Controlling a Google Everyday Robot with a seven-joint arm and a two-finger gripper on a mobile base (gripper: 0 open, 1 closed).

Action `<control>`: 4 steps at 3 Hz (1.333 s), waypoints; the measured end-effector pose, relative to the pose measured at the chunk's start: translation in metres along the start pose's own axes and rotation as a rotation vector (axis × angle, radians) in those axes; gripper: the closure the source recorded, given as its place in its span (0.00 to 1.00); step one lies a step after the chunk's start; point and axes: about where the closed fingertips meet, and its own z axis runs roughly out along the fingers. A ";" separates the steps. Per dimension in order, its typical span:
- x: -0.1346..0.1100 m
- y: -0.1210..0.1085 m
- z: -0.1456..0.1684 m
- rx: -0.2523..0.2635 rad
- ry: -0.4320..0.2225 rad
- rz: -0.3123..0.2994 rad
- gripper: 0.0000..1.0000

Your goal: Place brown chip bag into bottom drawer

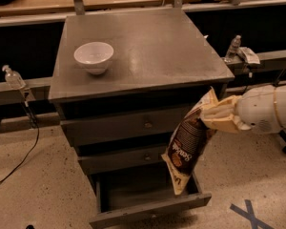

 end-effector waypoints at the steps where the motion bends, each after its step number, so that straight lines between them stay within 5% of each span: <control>1: 0.040 -0.010 0.038 -0.005 0.026 0.079 1.00; 4: 0.109 -0.022 0.103 -0.007 0.018 0.276 1.00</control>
Offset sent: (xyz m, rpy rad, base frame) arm 0.0500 -0.0132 -0.1399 0.0372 0.1934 -0.1574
